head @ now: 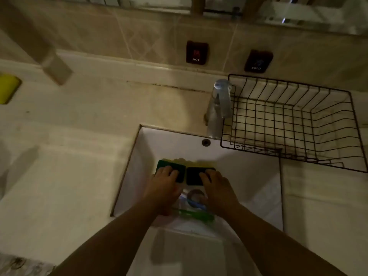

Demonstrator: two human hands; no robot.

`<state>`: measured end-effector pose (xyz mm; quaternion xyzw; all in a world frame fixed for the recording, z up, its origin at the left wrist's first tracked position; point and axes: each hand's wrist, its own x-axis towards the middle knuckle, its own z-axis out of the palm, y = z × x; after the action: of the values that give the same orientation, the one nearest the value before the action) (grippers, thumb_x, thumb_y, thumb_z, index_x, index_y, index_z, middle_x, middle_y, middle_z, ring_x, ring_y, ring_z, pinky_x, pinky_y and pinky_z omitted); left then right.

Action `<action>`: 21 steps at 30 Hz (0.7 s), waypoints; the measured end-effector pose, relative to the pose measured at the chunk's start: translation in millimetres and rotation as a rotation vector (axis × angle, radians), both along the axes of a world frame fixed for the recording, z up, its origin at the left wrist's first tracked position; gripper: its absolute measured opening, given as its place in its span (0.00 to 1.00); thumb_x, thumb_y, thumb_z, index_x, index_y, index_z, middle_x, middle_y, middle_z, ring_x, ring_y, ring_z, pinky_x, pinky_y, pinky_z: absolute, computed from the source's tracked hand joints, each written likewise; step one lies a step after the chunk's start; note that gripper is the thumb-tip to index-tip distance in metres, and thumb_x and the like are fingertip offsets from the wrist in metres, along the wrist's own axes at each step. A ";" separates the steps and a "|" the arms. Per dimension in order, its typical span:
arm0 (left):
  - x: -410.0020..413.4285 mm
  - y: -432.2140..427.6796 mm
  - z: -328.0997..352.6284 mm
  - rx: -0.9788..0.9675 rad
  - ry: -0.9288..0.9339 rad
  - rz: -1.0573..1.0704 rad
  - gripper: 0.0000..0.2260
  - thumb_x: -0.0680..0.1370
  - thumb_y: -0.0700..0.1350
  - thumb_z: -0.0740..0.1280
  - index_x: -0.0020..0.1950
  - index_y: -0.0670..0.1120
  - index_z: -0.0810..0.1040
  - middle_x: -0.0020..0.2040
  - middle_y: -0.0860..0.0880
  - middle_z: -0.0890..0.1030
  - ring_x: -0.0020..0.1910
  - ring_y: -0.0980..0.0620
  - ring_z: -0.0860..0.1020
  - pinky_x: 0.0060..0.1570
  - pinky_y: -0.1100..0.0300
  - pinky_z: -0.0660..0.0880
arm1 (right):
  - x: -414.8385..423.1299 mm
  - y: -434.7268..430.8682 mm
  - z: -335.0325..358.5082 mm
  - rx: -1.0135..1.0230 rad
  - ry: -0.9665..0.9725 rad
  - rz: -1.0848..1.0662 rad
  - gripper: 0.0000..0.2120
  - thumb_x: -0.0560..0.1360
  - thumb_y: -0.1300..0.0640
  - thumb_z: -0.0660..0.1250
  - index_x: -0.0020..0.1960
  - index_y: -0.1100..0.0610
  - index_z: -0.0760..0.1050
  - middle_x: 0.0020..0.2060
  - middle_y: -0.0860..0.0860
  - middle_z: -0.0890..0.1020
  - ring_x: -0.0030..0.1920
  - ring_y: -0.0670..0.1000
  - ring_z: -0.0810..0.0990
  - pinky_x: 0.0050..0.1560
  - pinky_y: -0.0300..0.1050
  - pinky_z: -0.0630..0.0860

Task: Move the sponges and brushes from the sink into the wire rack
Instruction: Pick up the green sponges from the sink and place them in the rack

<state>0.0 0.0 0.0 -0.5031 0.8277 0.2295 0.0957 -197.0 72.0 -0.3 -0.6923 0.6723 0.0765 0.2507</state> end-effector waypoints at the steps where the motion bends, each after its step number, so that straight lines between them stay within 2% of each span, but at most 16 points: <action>1: -0.6 -4.8 -2.7 -0.002 -0.008 -0.023 0.28 0.74 0.58 0.65 0.71 0.50 0.68 0.70 0.45 0.69 0.68 0.43 0.67 0.63 0.47 0.69 | 1.4 -2.2 -2.2 -0.011 0.011 -0.014 0.38 0.74 0.42 0.66 0.77 0.55 0.55 0.74 0.59 0.59 0.73 0.61 0.59 0.69 0.56 0.62; 6: -6.8 -19.7 -20.7 -0.071 -0.036 -0.073 0.33 0.74 0.57 0.65 0.77 0.53 0.57 0.76 0.45 0.59 0.75 0.42 0.55 0.69 0.37 0.58 | 3.7 -9.4 -23.7 -0.125 0.010 -0.050 0.40 0.69 0.48 0.73 0.74 0.61 0.61 0.72 0.64 0.64 0.71 0.65 0.64 0.70 0.62 0.63; 9: -6.8 -27.4 -30.5 -0.075 -0.049 -0.081 0.35 0.74 0.59 0.65 0.77 0.52 0.55 0.77 0.45 0.55 0.76 0.42 0.53 0.68 0.37 0.60 | 3.7 -16.4 -37.8 -0.091 0.031 -0.053 0.42 0.70 0.45 0.70 0.77 0.57 0.55 0.75 0.60 0.59 0.74 0.62 0.57 0.72 0.58 0.58; 12: -4.8 -27.8 -39.2 -0.056 -0.004 -0.096 0.34 0.75 0.59 0.65 0.77 0.52 0.57 0.77 0.46 0.56 0.76 0.43 0.53 0.65 0.39 0.67 | 5.3 -18.3 -50.7 -0.069 0.036 -0.107 0.43 0.69 0.44 0.71 0.77 0.54 0.54 0.74 0.57 0.60 0.74 0.60 0.57 0.72 0.58 0.59; 17: -3.1 -27.6 -49.4 -0.032 0.018 -0.069 0.33 0.76 0.59 0.64 0.77 0.49 0.59 0.76 0.46 0.58 0.75 0.42 0.55 0.60 0.40 0.70 | 8.4 -22.6 -63.8 -0.136 0.001 -0.179 0.35 0.67 0.48 0.72 0.70 0.54 0.65 0.67 0.57 0.70 0.67 0.61 0.68 0.64 0.58 0.68; 21: -8.9 -38.9 -53.8 -0.002 -0.022 -0.078 0.30 0.74 0.59 0.68 0.73 0.51 0.64 0.75 0.47 0.58 0.72 0.43 0.56 0.58 0.41 0.71 | 9.6 -30.4 -64.7 -0.176 -0.005 -0.207 0.31 0.67 0.47 0.74 0.66 0.55 0.71 0.62 0.57 0.75 0.62 0.62 0.71 0.58 0.58 0.71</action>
<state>-8.9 -38.9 -53.8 -0.4728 0.8458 0.2195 0.1131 -187.4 41.6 -65.0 -0.6386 0.7437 -0.0111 0.1973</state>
